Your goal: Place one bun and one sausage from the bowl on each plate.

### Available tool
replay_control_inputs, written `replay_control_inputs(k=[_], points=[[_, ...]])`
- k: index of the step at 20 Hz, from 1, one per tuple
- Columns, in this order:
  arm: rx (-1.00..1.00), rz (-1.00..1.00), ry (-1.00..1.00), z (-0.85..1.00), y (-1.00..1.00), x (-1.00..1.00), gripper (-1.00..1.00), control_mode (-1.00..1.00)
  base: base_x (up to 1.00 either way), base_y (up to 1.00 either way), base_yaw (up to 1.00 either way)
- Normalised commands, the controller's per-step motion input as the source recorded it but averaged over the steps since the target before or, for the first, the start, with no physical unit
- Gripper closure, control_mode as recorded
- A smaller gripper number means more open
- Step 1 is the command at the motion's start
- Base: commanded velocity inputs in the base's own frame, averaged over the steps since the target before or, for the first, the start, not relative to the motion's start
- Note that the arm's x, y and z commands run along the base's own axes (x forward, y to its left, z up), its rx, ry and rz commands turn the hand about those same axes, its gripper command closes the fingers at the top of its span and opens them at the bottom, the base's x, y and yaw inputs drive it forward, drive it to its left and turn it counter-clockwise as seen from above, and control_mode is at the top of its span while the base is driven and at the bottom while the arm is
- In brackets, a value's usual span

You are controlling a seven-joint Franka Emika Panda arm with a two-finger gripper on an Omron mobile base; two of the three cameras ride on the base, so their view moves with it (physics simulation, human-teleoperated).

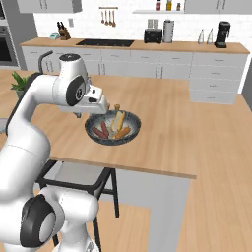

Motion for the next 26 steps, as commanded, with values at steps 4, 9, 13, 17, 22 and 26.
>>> replay_control_inputs(k=[4,9,13,17,22,26], points=[[0.00,0.00,-0.04,-0.24,0.01,0.21,-1.00,-1.00,0.00,0.00,0.00],[0.00,0.00,-0.01,-0.22,-0.22,0.92,-1.00,-1.00,0.00,0.00,0.00],[0.00,0.00,0.00,-0.14,-0.23,0.97,-1.00,-1.00,0.00,0.00,0.00],[0.00,0.00,0.00,-0.17,-0.06,0.59,-1.00,-1.00,0.00,0.00,0.00],[0.00,0.00,0.00,-0.28,0.00,0.32,-1.00,-1.00,0.00,0.00,0.00],[0.00,0.00,0.00,-0.33,0.00,0.10,-1.00,-1.00,0.00,0.00,0.00]])
